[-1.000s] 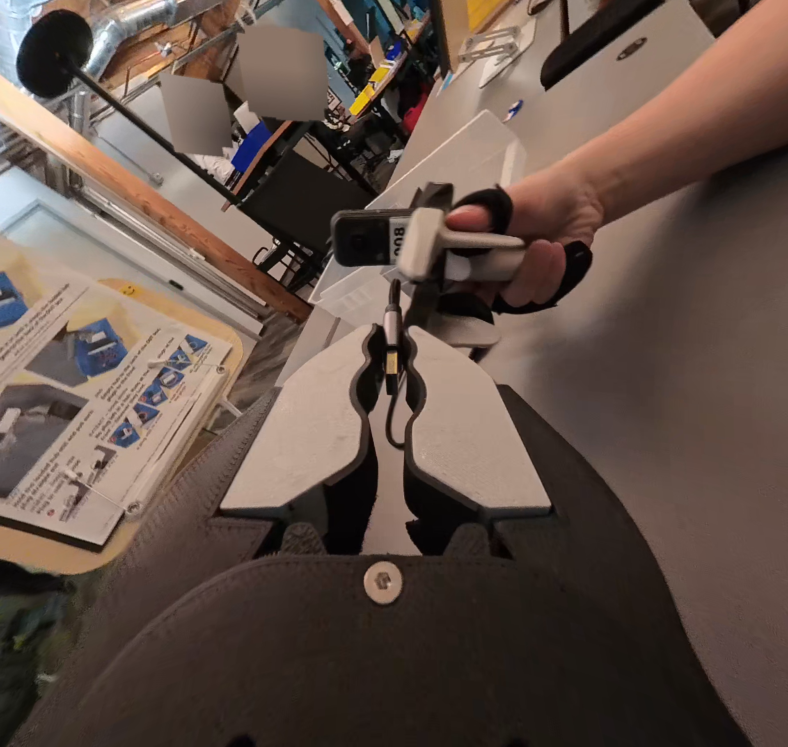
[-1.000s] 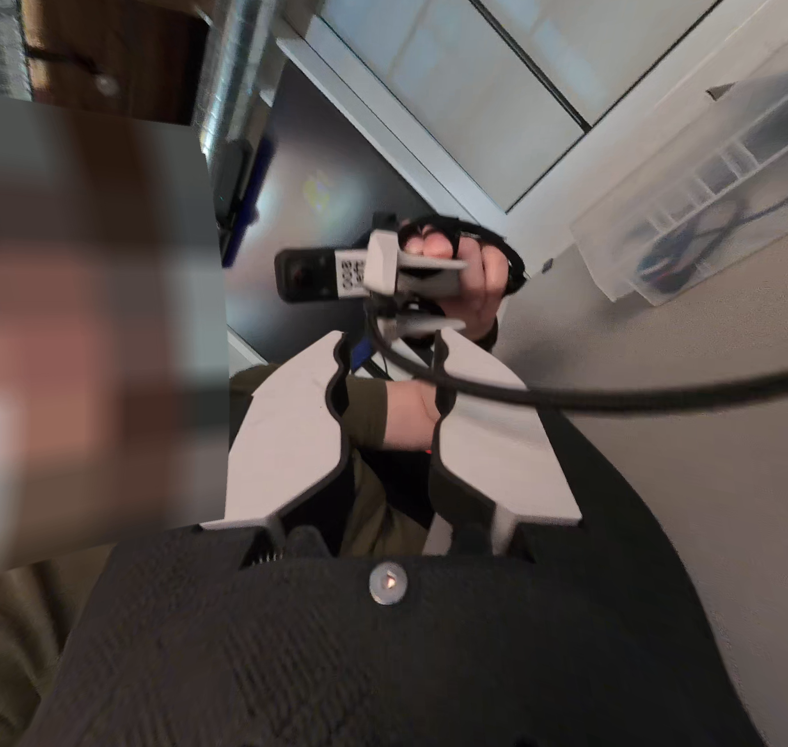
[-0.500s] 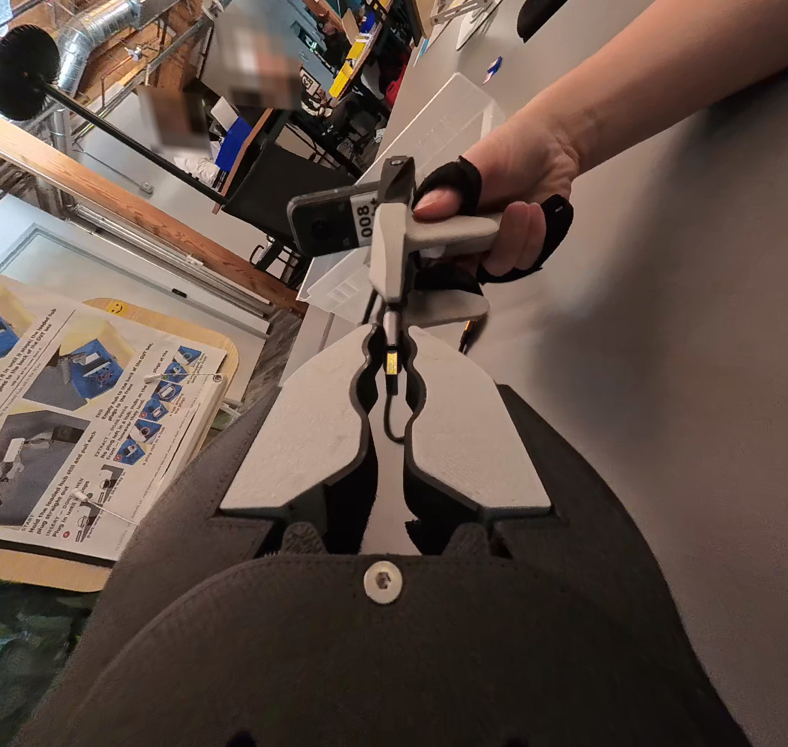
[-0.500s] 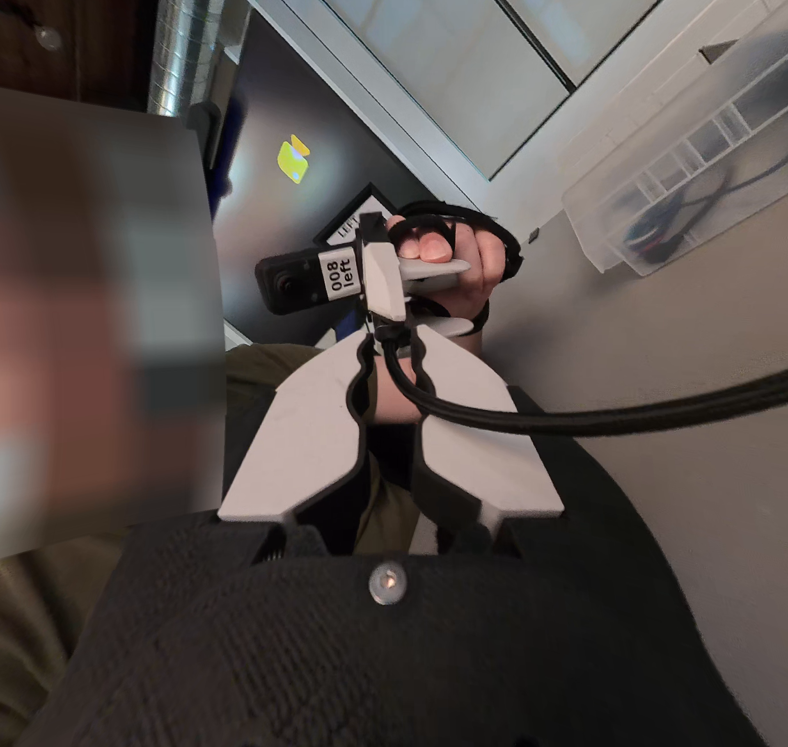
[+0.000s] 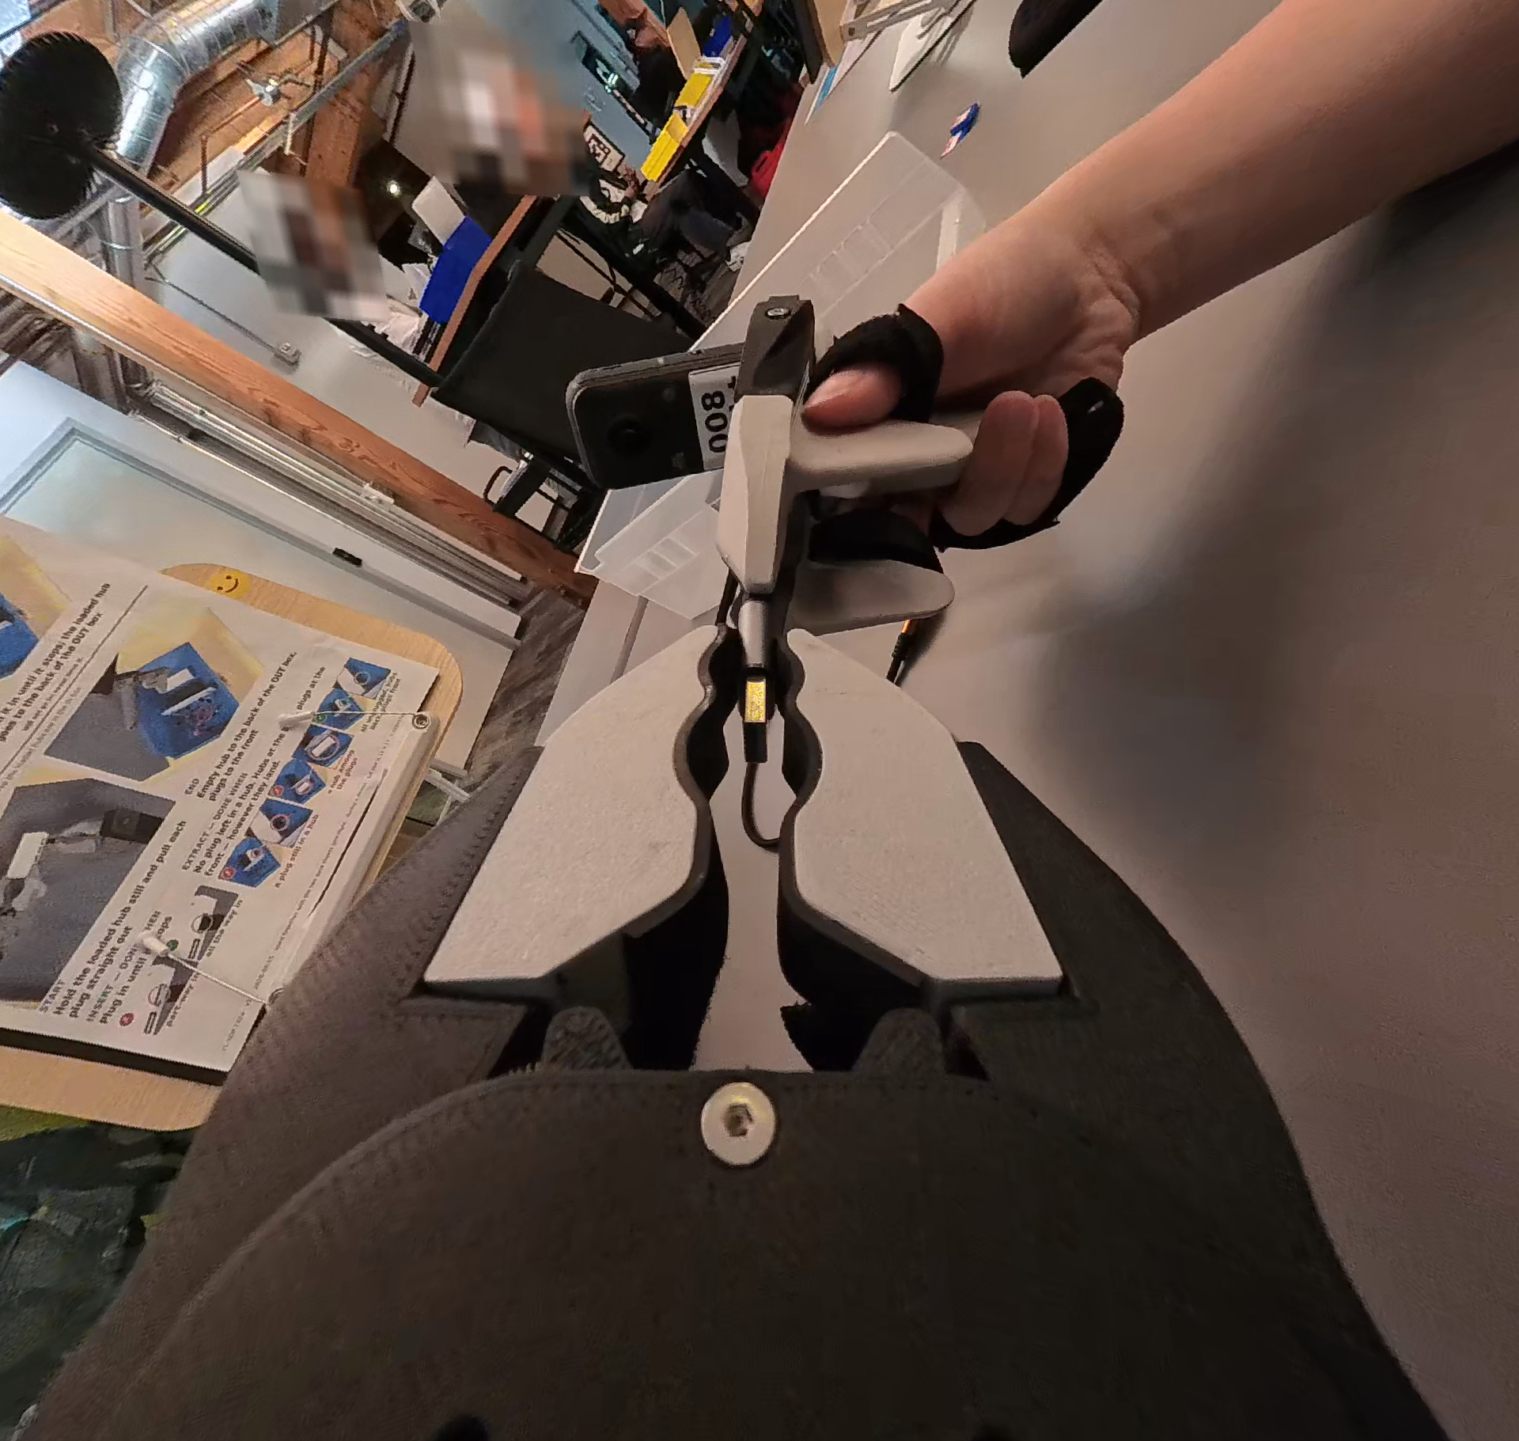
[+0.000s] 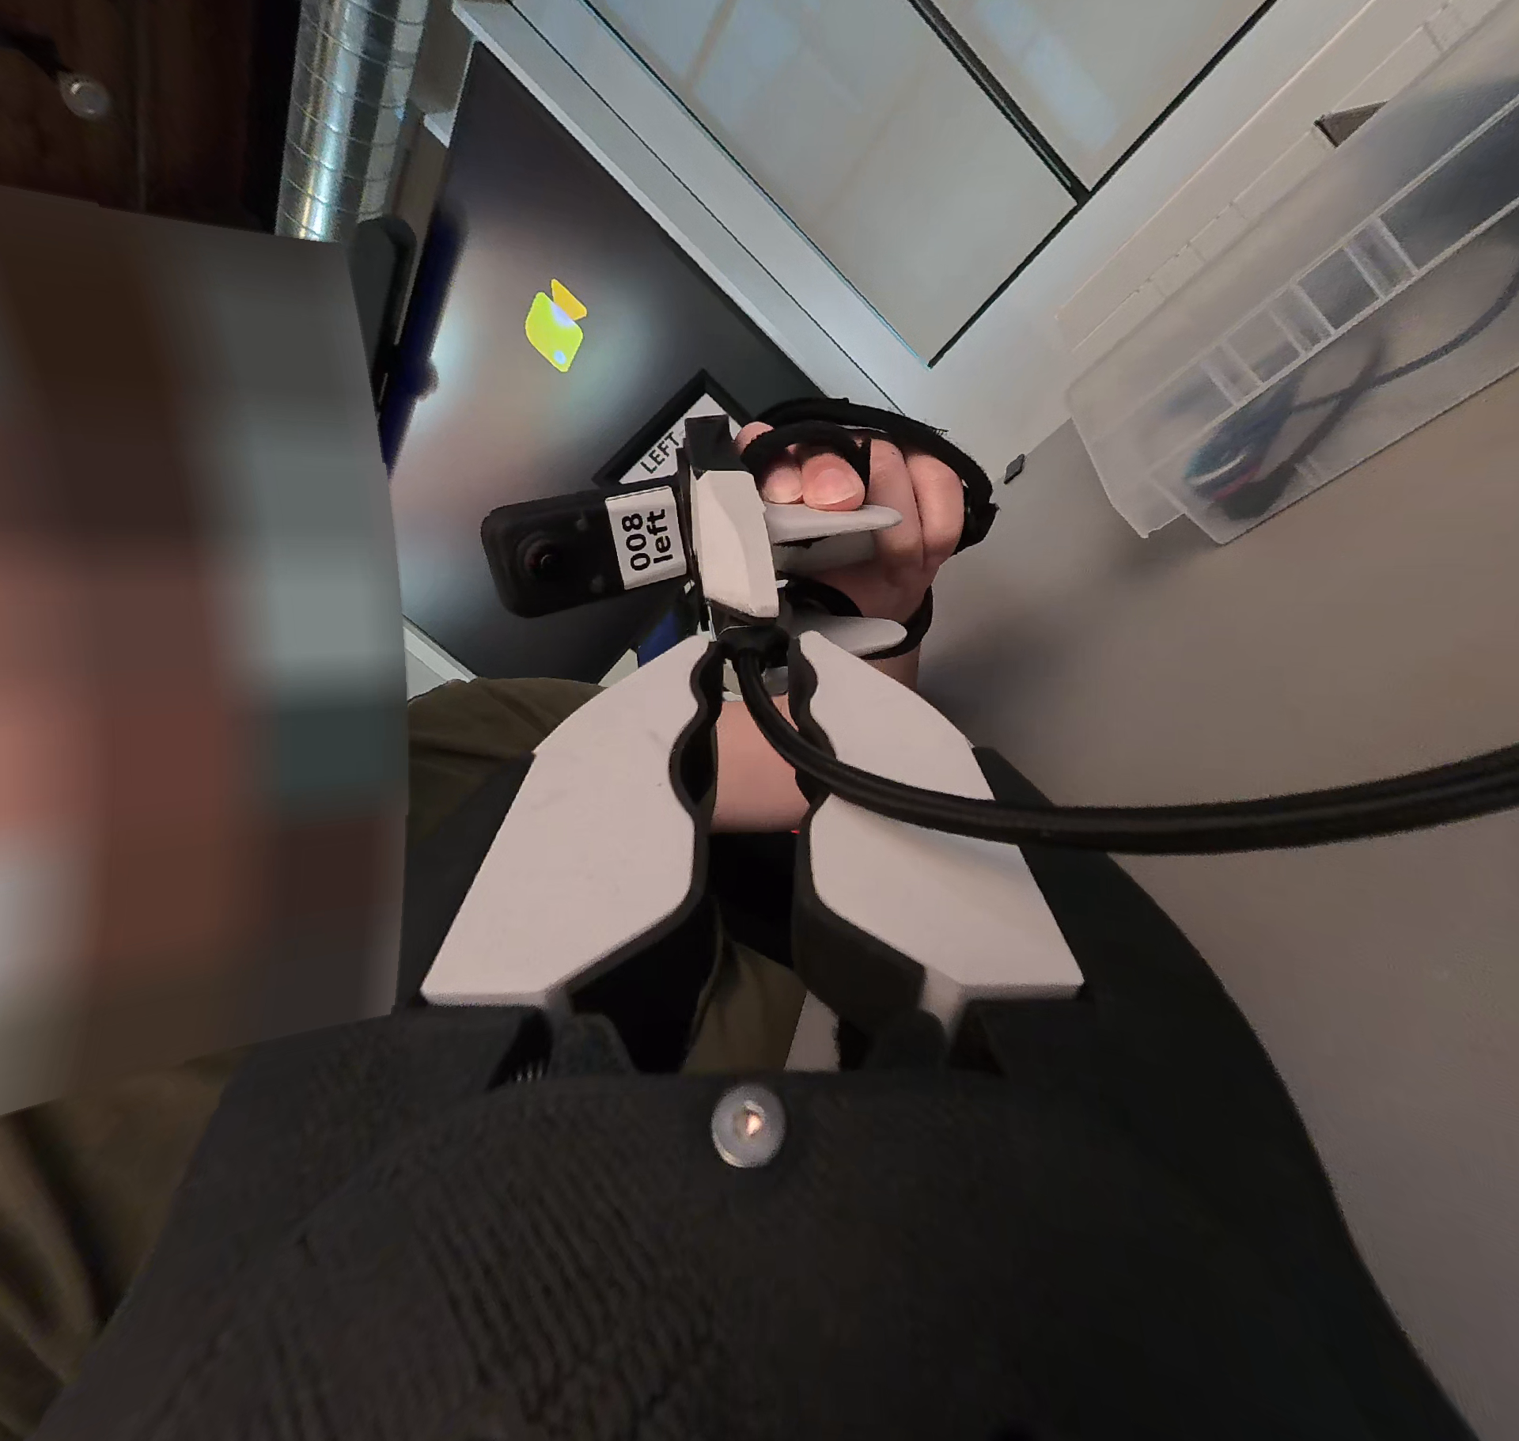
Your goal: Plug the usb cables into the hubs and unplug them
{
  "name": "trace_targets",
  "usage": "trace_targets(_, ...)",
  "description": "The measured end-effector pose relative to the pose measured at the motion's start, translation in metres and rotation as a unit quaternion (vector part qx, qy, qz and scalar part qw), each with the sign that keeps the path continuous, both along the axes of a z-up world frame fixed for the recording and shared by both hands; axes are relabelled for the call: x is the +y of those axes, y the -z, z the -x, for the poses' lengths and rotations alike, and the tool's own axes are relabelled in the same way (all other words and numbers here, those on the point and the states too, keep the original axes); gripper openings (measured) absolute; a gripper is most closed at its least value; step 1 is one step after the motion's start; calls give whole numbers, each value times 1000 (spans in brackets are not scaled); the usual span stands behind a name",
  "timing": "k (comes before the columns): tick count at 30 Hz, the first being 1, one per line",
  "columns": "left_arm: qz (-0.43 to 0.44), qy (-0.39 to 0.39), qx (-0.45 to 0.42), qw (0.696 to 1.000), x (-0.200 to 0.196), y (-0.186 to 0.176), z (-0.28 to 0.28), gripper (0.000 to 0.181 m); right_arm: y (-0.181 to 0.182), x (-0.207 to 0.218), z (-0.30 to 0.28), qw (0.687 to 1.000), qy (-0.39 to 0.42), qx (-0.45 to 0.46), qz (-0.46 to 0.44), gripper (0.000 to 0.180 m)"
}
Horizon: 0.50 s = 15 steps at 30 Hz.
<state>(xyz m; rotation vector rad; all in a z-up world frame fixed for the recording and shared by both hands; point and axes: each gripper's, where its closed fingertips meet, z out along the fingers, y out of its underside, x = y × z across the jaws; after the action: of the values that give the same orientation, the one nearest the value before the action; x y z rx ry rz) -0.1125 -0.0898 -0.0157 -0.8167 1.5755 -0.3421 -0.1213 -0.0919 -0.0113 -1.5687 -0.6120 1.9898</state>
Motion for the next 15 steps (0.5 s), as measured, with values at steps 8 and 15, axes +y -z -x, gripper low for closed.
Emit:
trace_targets(8, 14, -8, -36, 999, 2, -6, -1, 8, -3, 1, -4, 998, 26, -24, -47, 10)
trace_targets(15, 5, -8, -41, 999, 2, -6, -1, 9, -4, 2, -7, 996, 43, -37, -73, 9)
